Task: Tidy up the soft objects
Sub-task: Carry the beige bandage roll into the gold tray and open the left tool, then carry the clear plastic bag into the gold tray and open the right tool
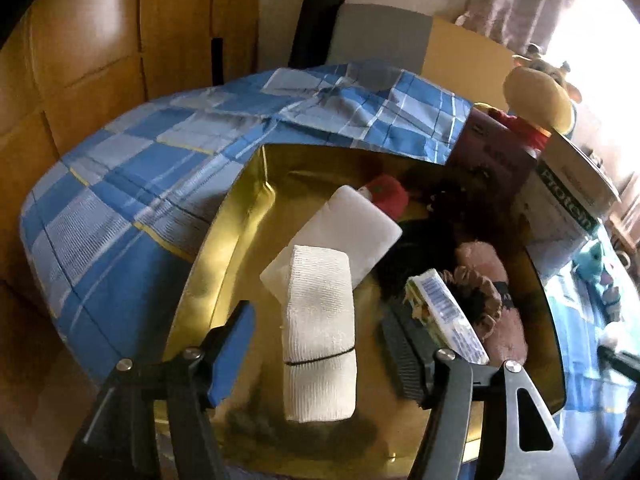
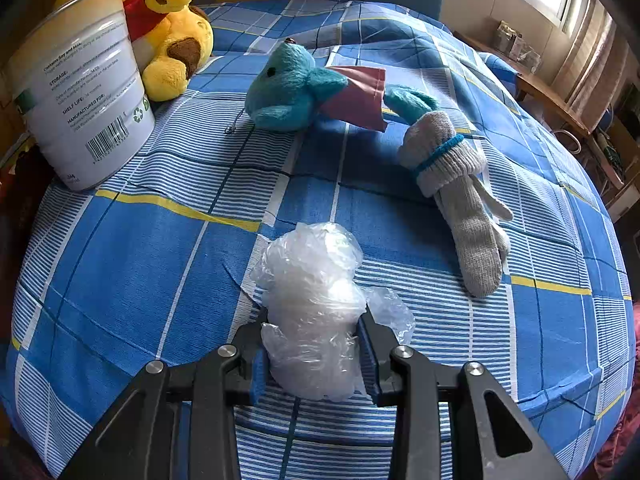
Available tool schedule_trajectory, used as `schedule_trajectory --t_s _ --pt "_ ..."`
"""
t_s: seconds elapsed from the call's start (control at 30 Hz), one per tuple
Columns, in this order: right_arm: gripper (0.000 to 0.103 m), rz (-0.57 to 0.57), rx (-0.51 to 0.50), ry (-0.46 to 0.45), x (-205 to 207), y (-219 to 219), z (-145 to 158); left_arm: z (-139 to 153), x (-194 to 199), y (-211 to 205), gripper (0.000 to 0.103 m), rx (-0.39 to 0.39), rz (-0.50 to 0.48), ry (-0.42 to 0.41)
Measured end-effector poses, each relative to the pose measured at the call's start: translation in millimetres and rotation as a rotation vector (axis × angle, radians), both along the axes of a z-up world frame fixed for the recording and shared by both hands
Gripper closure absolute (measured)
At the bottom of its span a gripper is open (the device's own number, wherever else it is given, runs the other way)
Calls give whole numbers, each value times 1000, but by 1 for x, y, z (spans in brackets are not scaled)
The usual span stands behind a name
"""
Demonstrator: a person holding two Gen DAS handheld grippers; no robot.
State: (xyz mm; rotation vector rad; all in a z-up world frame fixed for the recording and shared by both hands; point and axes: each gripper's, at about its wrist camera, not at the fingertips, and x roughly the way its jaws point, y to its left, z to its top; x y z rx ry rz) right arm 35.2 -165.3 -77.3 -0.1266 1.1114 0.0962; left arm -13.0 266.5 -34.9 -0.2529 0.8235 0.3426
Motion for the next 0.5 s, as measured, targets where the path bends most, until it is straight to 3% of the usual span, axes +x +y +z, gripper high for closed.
schedule_trajectory --t_s 0.5 --pt "67 -7 6 2 -2 0 0 33 -19 -42 32 103 -128 -93"
